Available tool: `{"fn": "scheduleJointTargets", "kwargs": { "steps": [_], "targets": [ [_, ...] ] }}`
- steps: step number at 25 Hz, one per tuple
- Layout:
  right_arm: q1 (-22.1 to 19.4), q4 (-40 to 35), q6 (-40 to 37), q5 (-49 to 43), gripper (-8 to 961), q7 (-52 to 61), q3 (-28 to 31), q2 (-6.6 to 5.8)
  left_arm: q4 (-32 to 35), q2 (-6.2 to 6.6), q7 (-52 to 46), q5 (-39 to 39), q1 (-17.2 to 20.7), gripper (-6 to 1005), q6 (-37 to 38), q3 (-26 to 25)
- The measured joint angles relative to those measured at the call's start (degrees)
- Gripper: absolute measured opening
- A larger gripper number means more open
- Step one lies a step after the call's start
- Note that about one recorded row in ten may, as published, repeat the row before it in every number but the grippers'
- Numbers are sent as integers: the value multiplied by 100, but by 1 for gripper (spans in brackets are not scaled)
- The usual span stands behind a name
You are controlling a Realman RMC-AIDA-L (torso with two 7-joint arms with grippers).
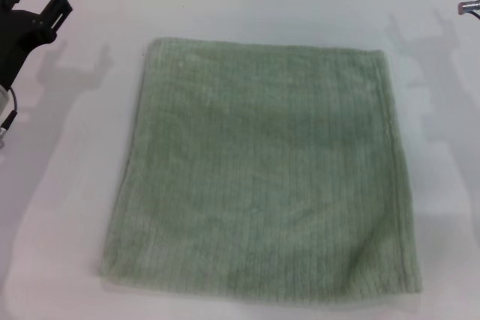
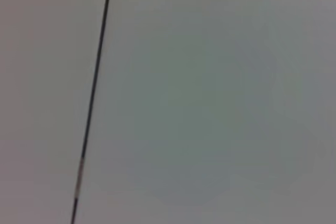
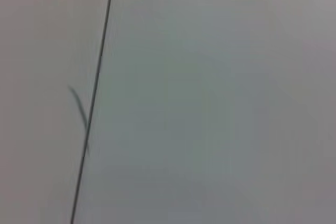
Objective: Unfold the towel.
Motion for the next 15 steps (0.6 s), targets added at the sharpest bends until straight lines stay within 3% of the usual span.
{"fn": "scheduleJointTargets", "kwargs": {
  "steps": [4,15],
  "targets": [
    [316,508,-49,21,817,-16,17,6,-218,-9,219,-12,-143,803,10,-236],
    [372,534,-90,32,816,-12,22,-3,-509,-10,277,-16,-354,767,180,-464]
  ]
}}
